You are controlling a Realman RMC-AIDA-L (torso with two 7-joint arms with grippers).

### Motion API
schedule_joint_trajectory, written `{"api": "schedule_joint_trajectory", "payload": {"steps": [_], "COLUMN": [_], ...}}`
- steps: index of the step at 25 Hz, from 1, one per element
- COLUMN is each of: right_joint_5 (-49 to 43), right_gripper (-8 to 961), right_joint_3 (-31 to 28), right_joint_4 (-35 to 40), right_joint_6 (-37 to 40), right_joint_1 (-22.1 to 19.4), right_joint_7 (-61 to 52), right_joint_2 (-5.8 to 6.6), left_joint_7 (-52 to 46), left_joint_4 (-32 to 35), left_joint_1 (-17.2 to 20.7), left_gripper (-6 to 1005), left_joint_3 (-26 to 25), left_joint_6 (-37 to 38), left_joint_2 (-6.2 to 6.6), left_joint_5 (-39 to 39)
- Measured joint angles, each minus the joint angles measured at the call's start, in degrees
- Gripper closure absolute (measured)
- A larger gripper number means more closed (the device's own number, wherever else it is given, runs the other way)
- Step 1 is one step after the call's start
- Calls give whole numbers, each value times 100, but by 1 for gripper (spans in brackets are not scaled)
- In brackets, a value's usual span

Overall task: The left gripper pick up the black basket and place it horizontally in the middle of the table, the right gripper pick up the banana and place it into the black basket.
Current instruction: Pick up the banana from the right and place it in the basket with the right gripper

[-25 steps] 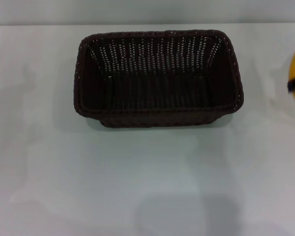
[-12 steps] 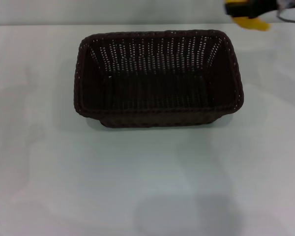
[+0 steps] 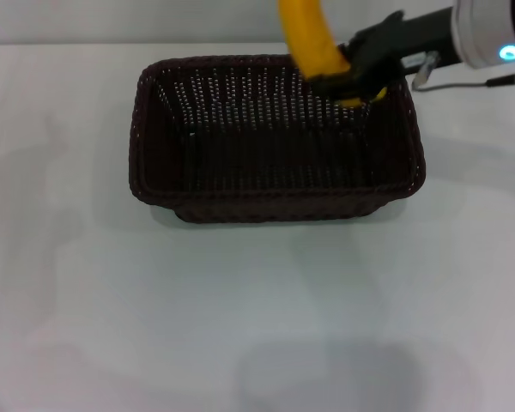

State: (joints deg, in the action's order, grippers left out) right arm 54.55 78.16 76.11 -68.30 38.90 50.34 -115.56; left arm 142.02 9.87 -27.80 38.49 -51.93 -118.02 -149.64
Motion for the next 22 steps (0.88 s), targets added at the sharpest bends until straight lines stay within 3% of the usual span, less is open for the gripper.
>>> {"api": "schedule_joint_trajectory", "payload": {"steps": [7,14,17,20,22], "right_joint_5": [207,259,418,850,1657], "right_gripper": [430,424,193,177,166], "right_joint_3": [537,630,560,318,97], "right_joint_4": [-563,-400,-340,-314,-453], "right_joint_6": [285,356,445,714,1097], "right_joint_1": [-3,-208,-364,-566,-762], "right_joint_7": [160,167,241,491,812], "right_joint_2": [-17,-6,10,-2,-6], "left_joint_7": [1,135,350,413,582], "left_joint_4": [-6,23,24,25,24], "left_joint_1": [-50,-38,-4,56,103], "left_gripper": [250,248,247,246,246], "left_joint_3": [0,-93,-334,-371,-370], "left_joint_6": [34,84,84,84,76], "left_joint_2": [29,46,46,42,25], "left_joint_5": [5,-27,-64,-60,-79]}}
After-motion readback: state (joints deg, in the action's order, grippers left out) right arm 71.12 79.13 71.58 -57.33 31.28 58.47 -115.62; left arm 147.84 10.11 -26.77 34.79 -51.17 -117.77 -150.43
